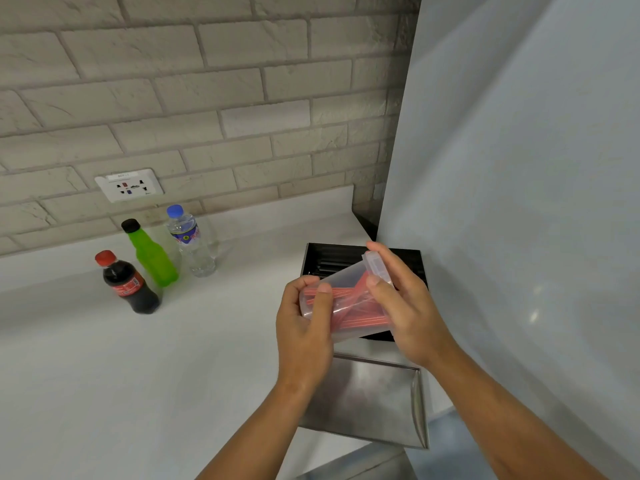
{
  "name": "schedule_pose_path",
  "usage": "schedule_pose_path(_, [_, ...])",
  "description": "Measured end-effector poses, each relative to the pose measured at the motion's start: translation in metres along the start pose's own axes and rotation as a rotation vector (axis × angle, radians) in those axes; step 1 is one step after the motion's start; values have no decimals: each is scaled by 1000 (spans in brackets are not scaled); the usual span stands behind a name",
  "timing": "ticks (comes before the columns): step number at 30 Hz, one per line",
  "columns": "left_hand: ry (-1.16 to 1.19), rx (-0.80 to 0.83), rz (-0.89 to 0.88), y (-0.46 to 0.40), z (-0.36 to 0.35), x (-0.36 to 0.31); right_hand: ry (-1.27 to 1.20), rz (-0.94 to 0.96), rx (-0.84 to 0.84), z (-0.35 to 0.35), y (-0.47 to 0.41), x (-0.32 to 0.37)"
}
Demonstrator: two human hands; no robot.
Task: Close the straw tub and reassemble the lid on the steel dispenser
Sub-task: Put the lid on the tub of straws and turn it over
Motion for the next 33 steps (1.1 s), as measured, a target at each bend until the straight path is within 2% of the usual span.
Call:
schedule_pose_path(4, [32,-14,36,4,3,10,7,-62,71,-3,0,2])
schedule_pose_path(8, [130,-5,134,-3,8,19,114,94,184,-3,5,18])
schedule_pose_path(12, [112,-4,128,1,6,16,141,219,104,-4,4,27])
schedule_pose_path(17, [67,-104,51,13,10,11,87,172,-13,-6,4,20])
schedule_pose_path(22, [99,-62,127,14,11,26,52,2,54,-9,3,7])
schedule_pose_path(28, [209,-6,246,14,13,42,-189,-395,70,3,8,-30])
schedule_pose_path(33, [-113,69,119,17,15,21,-169,-419,-34,12,15,-37])
Point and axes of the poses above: each hand's wrist, its own y-axis away from the middle knuckle, its own z-axis out of the back of the hand, x = y × z, the point moved 9 cm from there along -y, towards the middle knuckle, and after that the axes turned 9 degrees about x, right-handed, at the moved point
